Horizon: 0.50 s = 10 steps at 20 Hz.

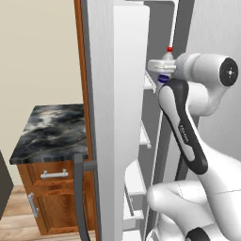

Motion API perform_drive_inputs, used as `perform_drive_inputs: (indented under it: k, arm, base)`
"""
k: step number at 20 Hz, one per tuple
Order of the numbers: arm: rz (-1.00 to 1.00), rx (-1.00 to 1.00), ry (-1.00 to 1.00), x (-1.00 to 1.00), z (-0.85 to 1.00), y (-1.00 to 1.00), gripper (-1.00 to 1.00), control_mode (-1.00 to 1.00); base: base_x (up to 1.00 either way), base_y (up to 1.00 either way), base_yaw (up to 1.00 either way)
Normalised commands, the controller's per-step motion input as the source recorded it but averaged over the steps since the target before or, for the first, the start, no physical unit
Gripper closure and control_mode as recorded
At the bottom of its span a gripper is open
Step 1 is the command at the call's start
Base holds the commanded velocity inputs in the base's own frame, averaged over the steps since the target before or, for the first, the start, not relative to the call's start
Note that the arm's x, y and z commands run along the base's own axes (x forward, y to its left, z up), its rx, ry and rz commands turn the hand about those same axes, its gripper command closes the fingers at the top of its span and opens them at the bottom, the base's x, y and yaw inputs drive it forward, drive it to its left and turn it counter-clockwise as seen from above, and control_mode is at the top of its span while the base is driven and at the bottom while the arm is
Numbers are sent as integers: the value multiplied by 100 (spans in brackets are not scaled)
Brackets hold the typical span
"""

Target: Take the bottled waters from the counter and place them in the freezer to freeze. Close the freezer door after placing the bottles.

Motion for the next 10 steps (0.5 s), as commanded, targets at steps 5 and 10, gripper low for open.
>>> perform_drive_inputs:
  k: [5,10]
  arm:
    - [0,-27,-9,26,-13,13,100,-100]
    - [0,-10,-7,16,0,0,100,-100]
  base:
    - [0,0,0]
    - [0,0,0]
